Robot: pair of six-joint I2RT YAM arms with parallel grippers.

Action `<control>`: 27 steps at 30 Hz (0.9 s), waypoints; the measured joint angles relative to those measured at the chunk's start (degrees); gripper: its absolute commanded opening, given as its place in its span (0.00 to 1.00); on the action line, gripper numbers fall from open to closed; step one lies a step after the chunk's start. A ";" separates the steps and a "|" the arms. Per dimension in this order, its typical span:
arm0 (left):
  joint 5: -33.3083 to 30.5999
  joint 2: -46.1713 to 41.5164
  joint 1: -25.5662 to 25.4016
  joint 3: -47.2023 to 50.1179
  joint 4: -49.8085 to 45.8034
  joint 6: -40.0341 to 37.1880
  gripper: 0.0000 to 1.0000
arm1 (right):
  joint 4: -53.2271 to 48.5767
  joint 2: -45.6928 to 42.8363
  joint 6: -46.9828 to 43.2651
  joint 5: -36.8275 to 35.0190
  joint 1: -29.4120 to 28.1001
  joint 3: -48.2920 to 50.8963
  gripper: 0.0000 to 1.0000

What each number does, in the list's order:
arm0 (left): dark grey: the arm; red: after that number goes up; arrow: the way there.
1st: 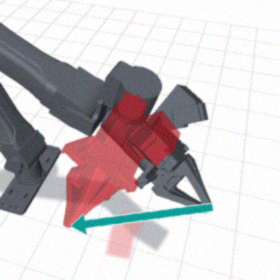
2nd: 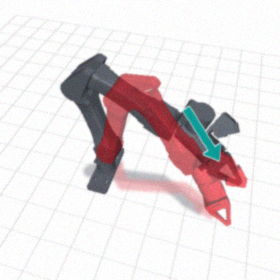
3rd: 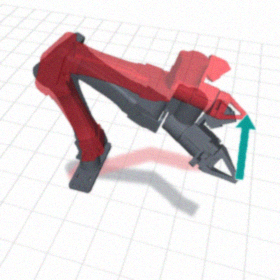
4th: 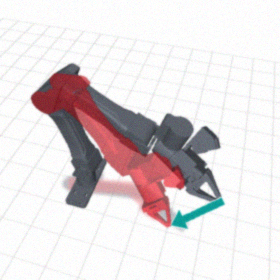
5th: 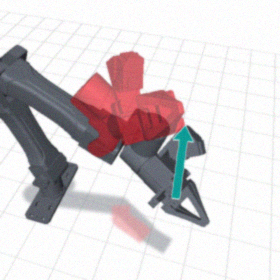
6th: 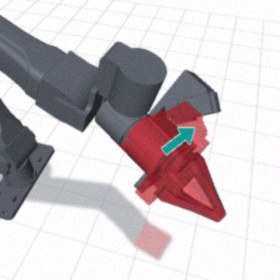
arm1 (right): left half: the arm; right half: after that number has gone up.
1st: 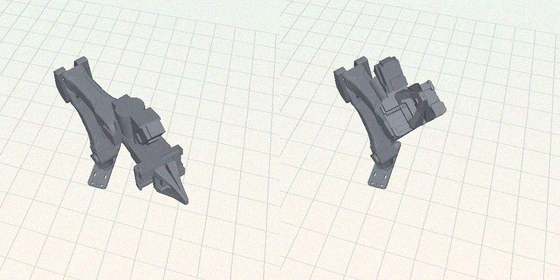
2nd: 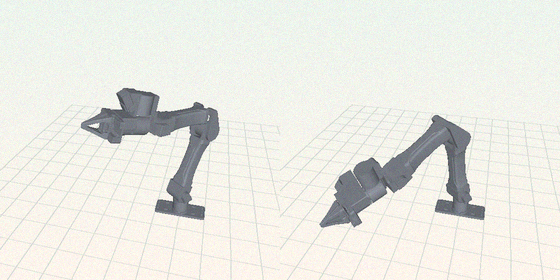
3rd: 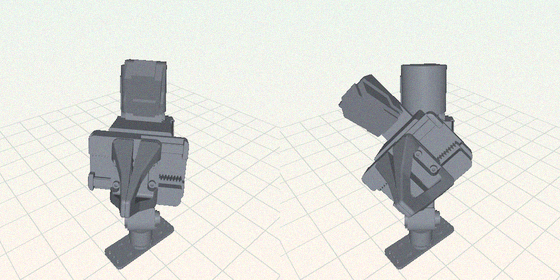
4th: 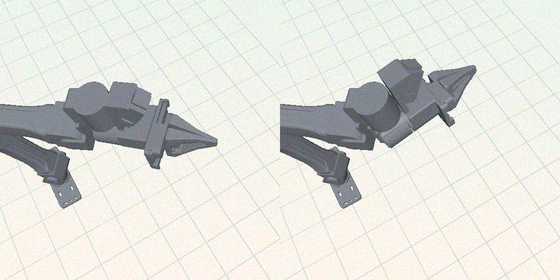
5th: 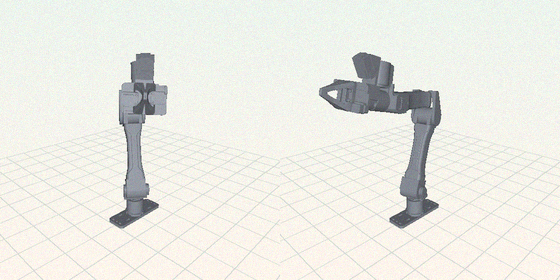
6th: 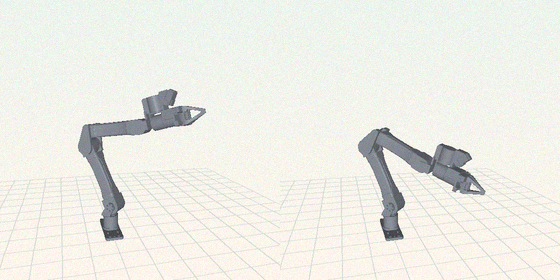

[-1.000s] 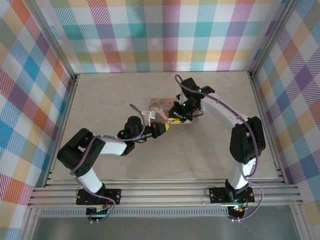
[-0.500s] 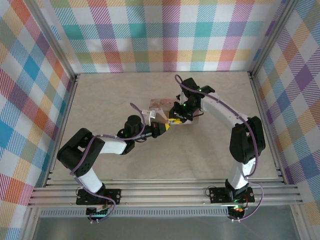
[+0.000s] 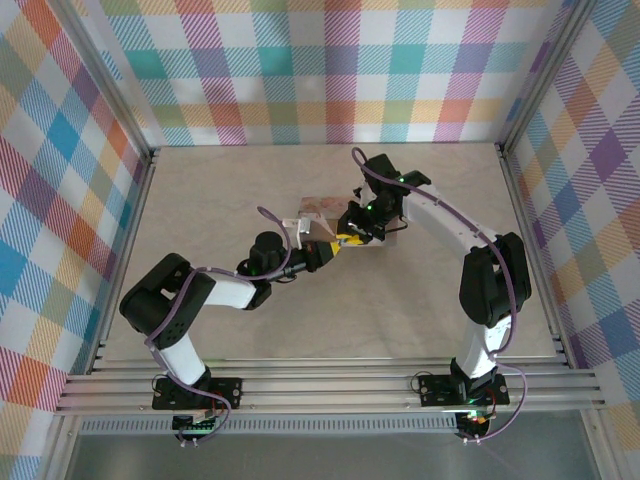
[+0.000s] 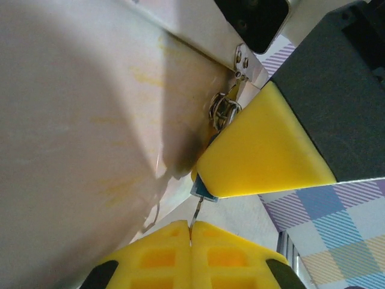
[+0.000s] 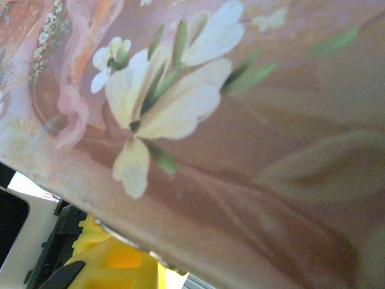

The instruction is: Unlock a padlock with a key

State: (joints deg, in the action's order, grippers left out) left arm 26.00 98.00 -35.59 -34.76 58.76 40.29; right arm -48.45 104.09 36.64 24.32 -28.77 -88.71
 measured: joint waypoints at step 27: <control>-6.86 12.39 -2.43 2.67 13.55 5.33 0.00 | 16.41 0.72 4.04 -2.29 -0.90 12.83 0.00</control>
State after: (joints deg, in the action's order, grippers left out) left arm 19.14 110.39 -38.02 -32.10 72.31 45.63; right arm -32.03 104.81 40.69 22.02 -29.67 -75.88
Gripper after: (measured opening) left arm 0.045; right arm 0.238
